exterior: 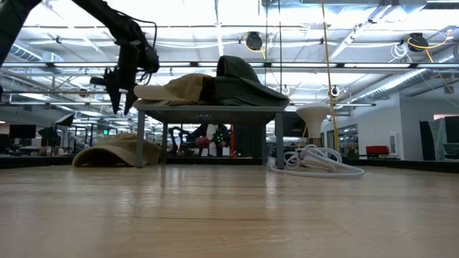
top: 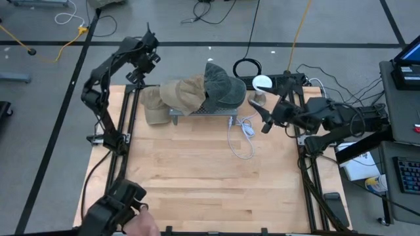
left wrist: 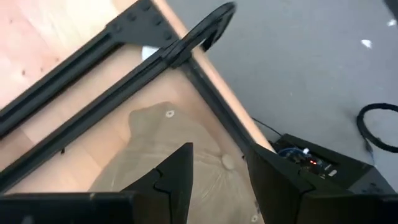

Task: Pick & Place hat
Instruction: Stack the brown cap on the brown caps on the shelf

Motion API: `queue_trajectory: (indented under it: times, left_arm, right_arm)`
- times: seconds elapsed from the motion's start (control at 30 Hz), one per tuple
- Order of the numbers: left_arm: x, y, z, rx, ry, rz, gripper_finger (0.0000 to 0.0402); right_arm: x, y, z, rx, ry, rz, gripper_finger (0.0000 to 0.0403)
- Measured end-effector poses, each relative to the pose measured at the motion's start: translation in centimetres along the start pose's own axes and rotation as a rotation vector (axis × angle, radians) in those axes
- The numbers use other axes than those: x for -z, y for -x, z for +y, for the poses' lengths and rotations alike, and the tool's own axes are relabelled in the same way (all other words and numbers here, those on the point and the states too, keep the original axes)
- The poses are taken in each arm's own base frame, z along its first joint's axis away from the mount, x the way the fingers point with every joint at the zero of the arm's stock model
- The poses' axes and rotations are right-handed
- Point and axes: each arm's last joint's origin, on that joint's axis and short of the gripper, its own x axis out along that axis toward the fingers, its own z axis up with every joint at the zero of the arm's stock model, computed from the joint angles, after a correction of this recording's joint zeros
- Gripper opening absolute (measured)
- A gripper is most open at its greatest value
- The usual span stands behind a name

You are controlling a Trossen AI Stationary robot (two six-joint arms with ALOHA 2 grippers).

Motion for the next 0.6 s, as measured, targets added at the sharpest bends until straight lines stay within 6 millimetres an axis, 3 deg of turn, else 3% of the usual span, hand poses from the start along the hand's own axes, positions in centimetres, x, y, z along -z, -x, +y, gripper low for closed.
queue_trajectory:
  times: [0.2, 0.6]
  left_arm:
    - [0.8, -1.4, -0.7, -0.037, -0.061, 0.029, 0.0160]
    - [3.2, -3.3, -1.4, -0.147, -0.031, 0.101, 0.0229]
  right_arm:
    - [0.1, -0.1, 0.0, 0.001, 0.005, 0.005, 0.0251]
    - [0.2, -0.1, 0.0, -0.005, -0.011, 0.015, 0.0251]
